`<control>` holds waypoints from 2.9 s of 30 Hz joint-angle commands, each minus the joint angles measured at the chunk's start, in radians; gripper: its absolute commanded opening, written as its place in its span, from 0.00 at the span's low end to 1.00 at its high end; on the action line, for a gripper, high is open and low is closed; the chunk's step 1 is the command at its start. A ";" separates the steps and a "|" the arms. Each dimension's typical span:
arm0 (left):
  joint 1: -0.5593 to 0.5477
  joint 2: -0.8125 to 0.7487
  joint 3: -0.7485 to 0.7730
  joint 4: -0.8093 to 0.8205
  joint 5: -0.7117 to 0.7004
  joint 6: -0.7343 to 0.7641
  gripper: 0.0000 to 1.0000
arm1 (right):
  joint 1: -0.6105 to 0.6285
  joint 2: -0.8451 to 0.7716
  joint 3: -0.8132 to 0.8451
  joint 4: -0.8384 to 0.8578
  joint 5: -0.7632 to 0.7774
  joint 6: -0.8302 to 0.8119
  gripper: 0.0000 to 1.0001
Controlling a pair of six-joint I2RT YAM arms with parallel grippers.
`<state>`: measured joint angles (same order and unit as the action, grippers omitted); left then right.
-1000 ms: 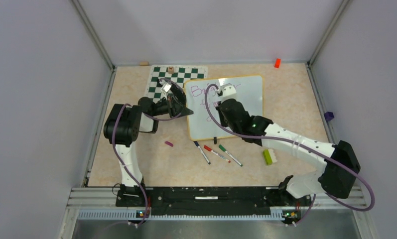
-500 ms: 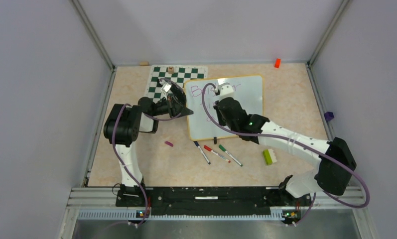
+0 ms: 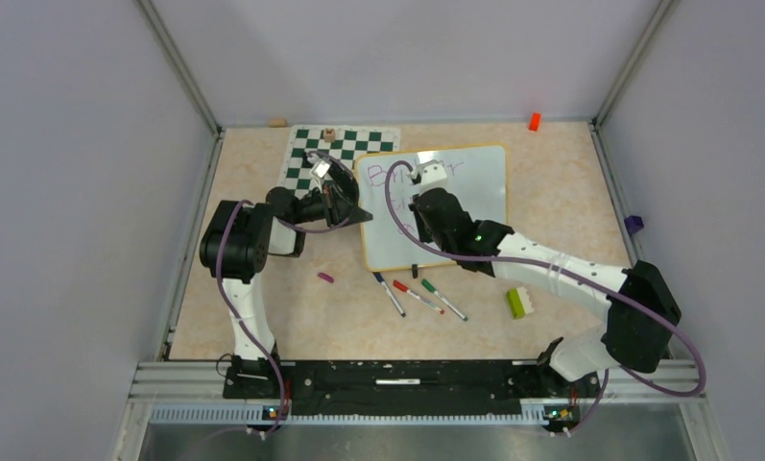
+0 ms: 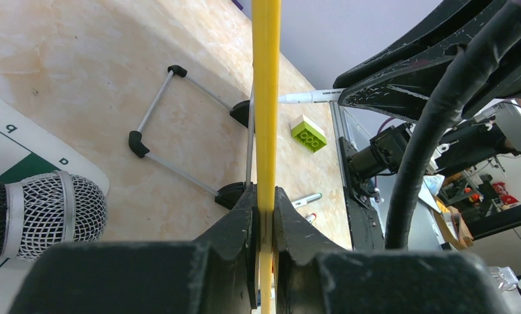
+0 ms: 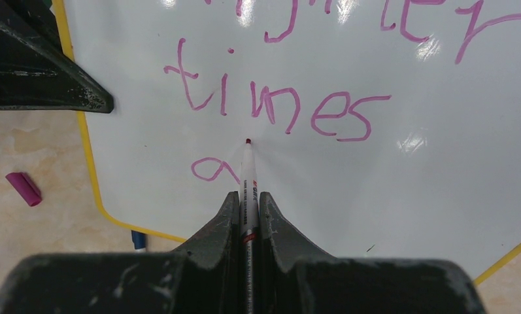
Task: Write a sentence on the whiteboard
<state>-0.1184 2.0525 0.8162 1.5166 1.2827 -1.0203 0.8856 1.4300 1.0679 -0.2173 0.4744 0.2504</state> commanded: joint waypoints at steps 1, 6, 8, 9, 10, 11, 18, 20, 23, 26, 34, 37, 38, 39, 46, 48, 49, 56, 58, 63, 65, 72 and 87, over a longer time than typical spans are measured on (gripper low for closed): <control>-0.006 -0.028 0.006 0.103 0.008 -0.012 0.00 | -0.011 -0.024 -0.019 0.030 0.004 0.014 0.00; -0.007 -0.028 0.007 0.103 0.007 -0.012 0.00 | -0.011 -0.059 -0.068 0.018 -0.016 0.032 0.00; -0.006 -0.028 0.006 0.103 0.007 -0.012 0.00 | -0.011 -0.070 -0.084 0.017 -0.026 0.041 0.00; -0.006 -0.028 0.007 0.103 0.007 -0.012 0.00 | -0.011 -0.075 -0.092 0.016 -0.032 0.045 0.00; -0.006 -0.027 0.007 0.103 0.008 -0.012 0.00 | -0.011 -0.079 -0.097 0.015 -0.040 0.050 0.00; -0.006 -0.027 0.007 0.103 0.009 -0.012 0.00 | -0.011 -0.083 -0.103 0.015 -0.049 0.055 0.00; -0.007 -0.028 0.007 0.103 0.008 -0.011 0.00 | -0.010 -0.102 -0.140 0.015 -0.079 0.076 0.00; -0.007 -0.027 0.007 0.103 0.009 -0.012 0.00 | -0.009 -0.103 -0.140 0.012 -0.081 0.075 0.00; -0.007 -0.026 0.007 0.103 0.009 -0.012 0.00 | -0.009 -0.102 -0.136 0.015 -0.068 0.076 0.00; -0.008 -0.028 0.007 0.103 0.009 -0.012 0.00 | -0.009 -0.094 -0.114 0.015 -0.048 0.065 0.00; -0.007 -0.028 0.008 0.103 0.009 -0.012 0.00 | -0.013 -0.064 -0.056 0.016 -0.012 0.033 0.00; -0.007 -0.025 0.008 0.103 0.010 -0.012 0.00 | -0.014 -0.056 -0.042 0.017 -0.010 0.028 0.00; -0.007 -0.026 0.008 0.103 0.010 -0.012 0.00 | -0.015 -0.054 -0.039 0.018 -0.010 0.026 0.00; -0.007 -0.026 0.008 0.103 0.010 -0.013 0.00 | -0.016 -0.053 -0.036 0.018 -0.010 0.026 0.00; -0.007 -0.025 0.010 0.103 0.010 -0.013 0.00 | -0.021 -0.048 -0.026 0.014 0.006 0.012 0.00; -0.007 -0.025 0.009 0.103 0.009 -0.014 0.00 | -0.022 -0.051 -0.025 0.007 0.007 0.012 0.00; -0.008 -0.025 0.009 0.103 0.010 -0.014 0.00 | -0.022 -0.053 -0.027 0.002 0.008 0.011 0.00; -0.007 -0.026 0.009 0.103 0.010 -0.013 0.00 | -0.021 -0.071 -0.050 -0.022 0.039 0.010 0.00; -0.007 -0.026 0.009 0.103 0.010 -0.014 0.00 | -0.022 -0.075 -0.057 -0.029 0.041 0.009 0.00; -0.008 -0.025 0.009 0.103 0.010 -0.014 0.00 | -0.022 -0.087 -0.076 -0.032 0.029 0.014 0.00; -0.008 -0.026 0.010 0.103 0.010 -0.014 0.00 | -0.022 -0.089 -0.084 -0.035 0.021 0.019 0.00; -0.008 -0.026 0.010 0.103 0.009 -0.013 0.00 | -0.021 -0.102 -0.113 -0.042 -0.033 0.038 0.00; -0.009 -0.026 0.008 0.103 0.010 -0.013 0.00 | -0.023 -0.169 -0.076 -0.047 -0.031 0.029 0.00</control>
<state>-0.1188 2.0525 0.8162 1.5181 1.2858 -1.0206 0.8738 1.3273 0.9428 -0.2790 0.4423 0.2848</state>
